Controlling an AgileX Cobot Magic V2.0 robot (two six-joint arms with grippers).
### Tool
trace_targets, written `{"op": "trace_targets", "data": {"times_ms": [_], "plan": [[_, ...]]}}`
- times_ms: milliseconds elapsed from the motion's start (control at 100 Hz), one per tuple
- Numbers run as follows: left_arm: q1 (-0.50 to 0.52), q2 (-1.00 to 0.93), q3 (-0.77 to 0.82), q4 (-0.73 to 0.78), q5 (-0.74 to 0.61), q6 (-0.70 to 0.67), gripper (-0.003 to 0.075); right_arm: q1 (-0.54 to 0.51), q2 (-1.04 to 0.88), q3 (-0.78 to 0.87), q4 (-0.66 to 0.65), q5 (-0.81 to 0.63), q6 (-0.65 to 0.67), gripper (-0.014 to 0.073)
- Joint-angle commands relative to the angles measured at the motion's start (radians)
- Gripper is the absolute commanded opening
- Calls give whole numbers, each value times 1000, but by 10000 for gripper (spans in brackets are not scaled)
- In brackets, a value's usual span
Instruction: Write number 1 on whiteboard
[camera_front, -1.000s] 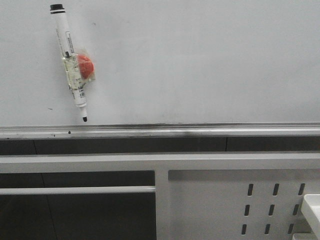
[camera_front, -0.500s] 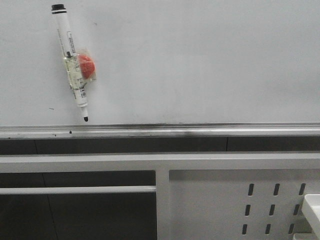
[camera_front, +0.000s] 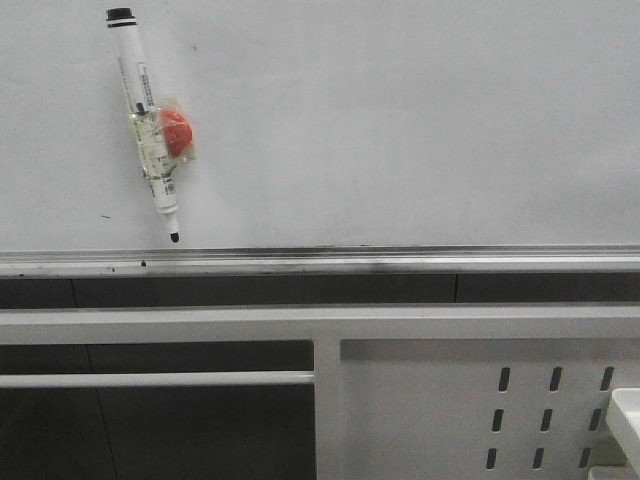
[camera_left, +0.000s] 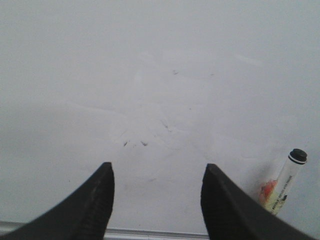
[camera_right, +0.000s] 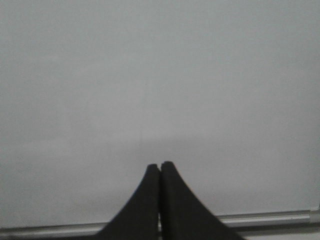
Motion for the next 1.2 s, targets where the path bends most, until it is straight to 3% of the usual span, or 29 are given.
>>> {"op": "trace_targets", "data": {"times_ms": [0,350,750,940,1010,1060,1110,1190], "plan": [[-36,13,-15,-59,-105,85,335,13,20,-35,2,-52,-6,-69],[-203,13,52,-46,-214,125,335,25,20,-35,2,-38,-6,-69],[-207,13,52,-31,-208,126,335,25,20,-35,2,-38,-6,-69],[-207,13,60,21,-140,112,335,25,20,-35,2,-38,-6,-69],[-208,13,76,299,-149,-114,335,25,20,-35,2,-38,-6,-69],[-208,13,86,523,-186,-433,335,25,20,-35,2,-38,-6,-69],[-208,13,98,681,-244,-662,335,25,20,-35,2,-38,-6,-69],[-230,19,103,830,-278,-763,335,25,20,-35,2,-38,-6,-69]]}}
